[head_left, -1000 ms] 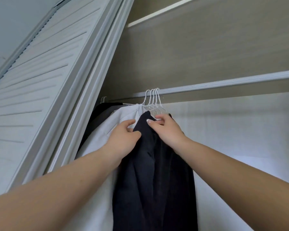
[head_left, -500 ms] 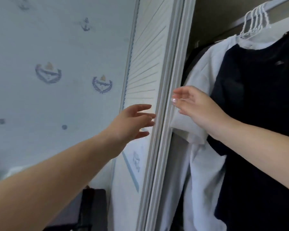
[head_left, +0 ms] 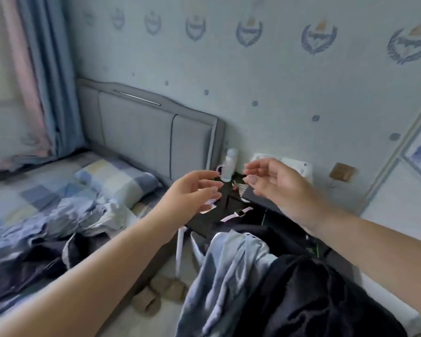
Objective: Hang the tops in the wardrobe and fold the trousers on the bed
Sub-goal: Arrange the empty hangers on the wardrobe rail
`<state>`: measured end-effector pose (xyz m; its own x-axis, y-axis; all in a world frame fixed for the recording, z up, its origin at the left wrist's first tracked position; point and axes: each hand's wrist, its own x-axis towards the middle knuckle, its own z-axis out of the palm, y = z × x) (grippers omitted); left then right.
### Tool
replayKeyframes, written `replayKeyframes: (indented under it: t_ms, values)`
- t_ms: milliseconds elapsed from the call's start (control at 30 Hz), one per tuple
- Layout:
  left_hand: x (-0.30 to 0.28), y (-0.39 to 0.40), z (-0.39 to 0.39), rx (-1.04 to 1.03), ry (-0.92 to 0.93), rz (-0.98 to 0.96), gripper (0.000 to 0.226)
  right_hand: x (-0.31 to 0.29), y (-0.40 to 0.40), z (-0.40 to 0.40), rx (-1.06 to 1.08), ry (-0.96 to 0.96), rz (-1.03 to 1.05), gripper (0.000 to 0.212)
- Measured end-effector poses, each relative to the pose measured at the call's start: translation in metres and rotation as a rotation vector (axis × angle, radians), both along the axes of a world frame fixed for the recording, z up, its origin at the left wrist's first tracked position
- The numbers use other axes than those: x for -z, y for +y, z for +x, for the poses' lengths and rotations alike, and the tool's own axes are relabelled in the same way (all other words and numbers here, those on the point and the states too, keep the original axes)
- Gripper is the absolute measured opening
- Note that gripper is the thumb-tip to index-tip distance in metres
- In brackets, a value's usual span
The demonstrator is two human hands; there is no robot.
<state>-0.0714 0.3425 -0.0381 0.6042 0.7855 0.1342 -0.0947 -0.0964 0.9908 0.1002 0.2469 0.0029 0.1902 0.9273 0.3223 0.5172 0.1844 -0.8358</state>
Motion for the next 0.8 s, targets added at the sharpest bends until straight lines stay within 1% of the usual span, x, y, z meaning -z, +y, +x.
replayKeyframes:
  t_ms: [167, 267, 333, 400, 567, 600, 700, 800]
  values:
    - [0.072, 0.043, -0.171, -0.267, 0.067, -0.191, 0.022, 0.07, 0.101, -0.142, -0.203, 0.116, -0.12, 0.044]
    - [0.107, 0.058, -0.266, -0.449, 0.106, -0.279, 0.021, 0.111, 0.146, -0.223, -0.322, 0.167, -0.175, 0.045]
    - [0.122, 0.058, -0.305, -0.538, 0.099, -0.339, 0.018, 0.131, 0.166, -0.257, -0.349, 0.197, -0.212, 0.046]
    - [0.139, 0.056, -0.36, -0.661, 0.094, -0.399, 0.015, 0.154, 0.194, -0.309, -0.425, 0.228, -0.282, 0.043]
    - [0.167, 0.051, -0.452, -0.858, 0.12, -0.501, 0.018, 0.19, 0.238, -0.406, -0.568, 0.287, -0.428, 0.04]
    - [0.171, 0.051, -0.467, -0.894, 0.118, -0.515, 0.017, 0.196, 0.247, -0.423, -0.6, 0.277, -0.451, 0.036]
    - [0.188, 0.056, -0.504, -0.979, 0.11, -0.552, 0.015, 0.215, 0.273, -0.468, -0.689, 0.222, -0.512, 0.017]
    - [0.206, 0.067, -0.538, -1.059, 0.1, -0.607, 0.015, 0.232, 0.298, -0.514, -0.788, 0.167, -0.549, 0.014]
